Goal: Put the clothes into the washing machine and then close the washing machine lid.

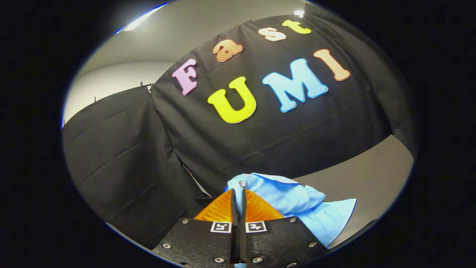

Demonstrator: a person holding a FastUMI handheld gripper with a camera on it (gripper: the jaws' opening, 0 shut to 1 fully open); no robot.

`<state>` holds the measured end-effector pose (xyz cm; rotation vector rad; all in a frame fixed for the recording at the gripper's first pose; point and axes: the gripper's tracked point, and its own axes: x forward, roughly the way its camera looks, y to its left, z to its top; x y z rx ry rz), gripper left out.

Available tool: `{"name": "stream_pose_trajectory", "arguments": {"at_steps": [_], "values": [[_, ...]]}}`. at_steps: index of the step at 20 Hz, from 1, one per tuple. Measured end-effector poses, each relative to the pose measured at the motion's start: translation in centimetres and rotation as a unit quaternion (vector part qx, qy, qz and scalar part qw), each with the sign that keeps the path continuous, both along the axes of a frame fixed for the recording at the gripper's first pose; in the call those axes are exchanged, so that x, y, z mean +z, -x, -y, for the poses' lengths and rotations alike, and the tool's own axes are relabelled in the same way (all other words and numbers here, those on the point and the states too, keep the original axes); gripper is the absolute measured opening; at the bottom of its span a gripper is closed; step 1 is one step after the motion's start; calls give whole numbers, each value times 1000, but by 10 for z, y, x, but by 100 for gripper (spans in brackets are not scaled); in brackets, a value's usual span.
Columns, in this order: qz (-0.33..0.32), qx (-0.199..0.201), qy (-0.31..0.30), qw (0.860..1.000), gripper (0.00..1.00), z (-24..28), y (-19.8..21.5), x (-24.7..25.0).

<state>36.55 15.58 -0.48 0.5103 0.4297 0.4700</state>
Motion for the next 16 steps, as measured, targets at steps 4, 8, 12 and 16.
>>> {"name": "stream_pose_trajectory", "arguments": {"at_steps": [4,8,12,16], "values": [[-11,20,-2,1000,0,-33,2,-9],[-16,43,3,999,0,-66,6,-18],[-17,67,2,998,0,-99,11,-23],[-25,84,5,996,0,-125,21,-35]]}}
